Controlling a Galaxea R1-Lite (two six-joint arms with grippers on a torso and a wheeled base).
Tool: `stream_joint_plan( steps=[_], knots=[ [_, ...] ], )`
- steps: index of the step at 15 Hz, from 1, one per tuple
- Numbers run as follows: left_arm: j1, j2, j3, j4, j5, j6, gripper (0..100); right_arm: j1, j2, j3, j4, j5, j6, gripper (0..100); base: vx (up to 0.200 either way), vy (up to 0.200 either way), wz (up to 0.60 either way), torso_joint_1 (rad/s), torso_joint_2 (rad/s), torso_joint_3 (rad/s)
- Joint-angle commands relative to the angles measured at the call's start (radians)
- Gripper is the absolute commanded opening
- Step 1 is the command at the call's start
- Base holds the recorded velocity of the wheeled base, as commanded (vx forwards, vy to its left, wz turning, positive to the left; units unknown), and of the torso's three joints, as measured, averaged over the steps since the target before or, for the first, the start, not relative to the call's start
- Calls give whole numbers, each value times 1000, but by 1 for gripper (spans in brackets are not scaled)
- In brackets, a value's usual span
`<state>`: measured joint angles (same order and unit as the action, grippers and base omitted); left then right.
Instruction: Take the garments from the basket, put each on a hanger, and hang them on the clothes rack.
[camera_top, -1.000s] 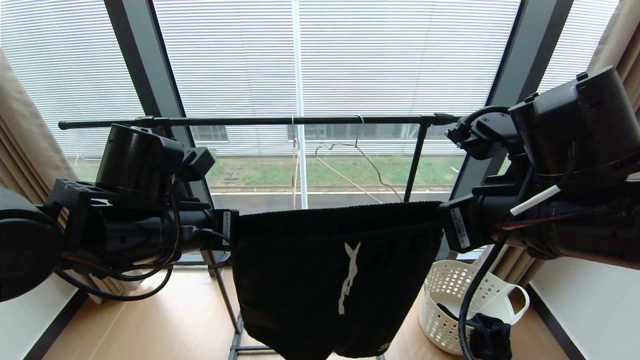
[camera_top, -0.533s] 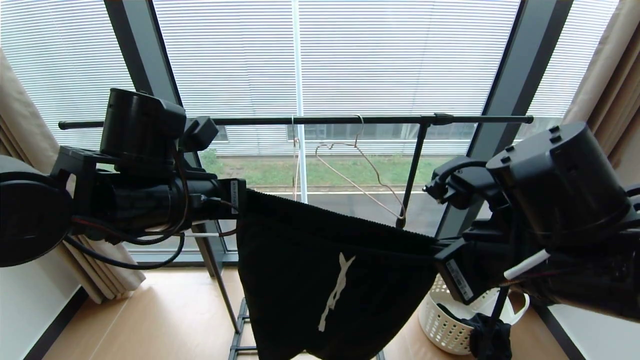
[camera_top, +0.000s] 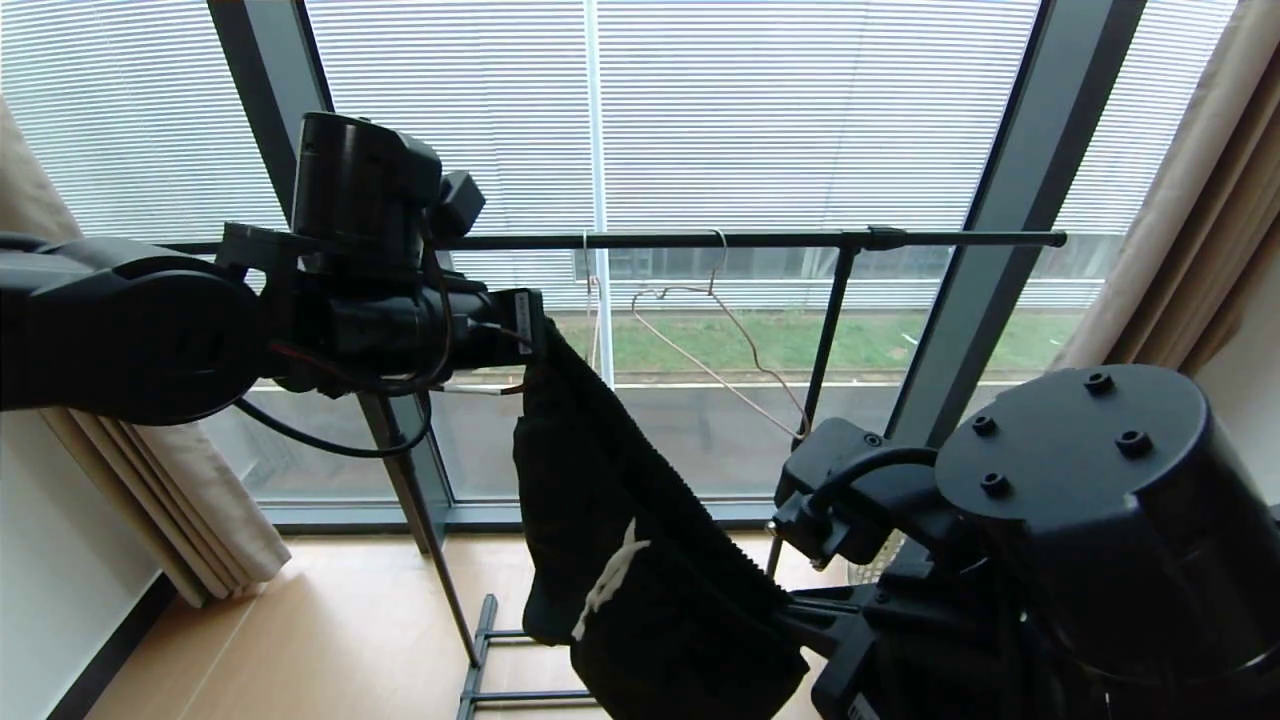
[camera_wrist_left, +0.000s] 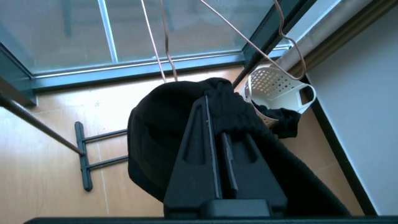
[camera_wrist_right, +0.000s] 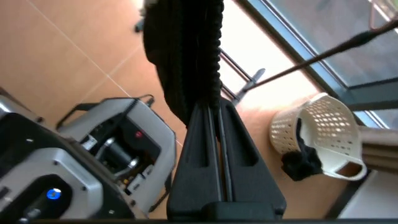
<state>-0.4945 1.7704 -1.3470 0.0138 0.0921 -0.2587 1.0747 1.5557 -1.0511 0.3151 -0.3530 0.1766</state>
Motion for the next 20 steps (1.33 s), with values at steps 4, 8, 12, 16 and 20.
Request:
stream_joint_plan(
  steps=[4,8,12,16,20],
  knots=[
    [-42,99,-169,52,3,-4,0,100,127,-107,-44,54,146,0,0,0,0,0,0,0],
    [-88,138,-258,90,5,-4,0,133,202,-193,-97,77,299,0,0,0,0,0,0,0],
    [-111,152,-268,90,8,-5,0,133,213,-187,-223,75,386,0,0,0,0,0,0,0],
    [-98,118,-248,120,28,-7,0,88,158,-178,-103,58,296,0,0,0,0,0,0,0],
    [-44,4,-216,296,57,15,0,-81,87,-165,21,-9,123,0,0,0,0,0,0,0]
  ],
)
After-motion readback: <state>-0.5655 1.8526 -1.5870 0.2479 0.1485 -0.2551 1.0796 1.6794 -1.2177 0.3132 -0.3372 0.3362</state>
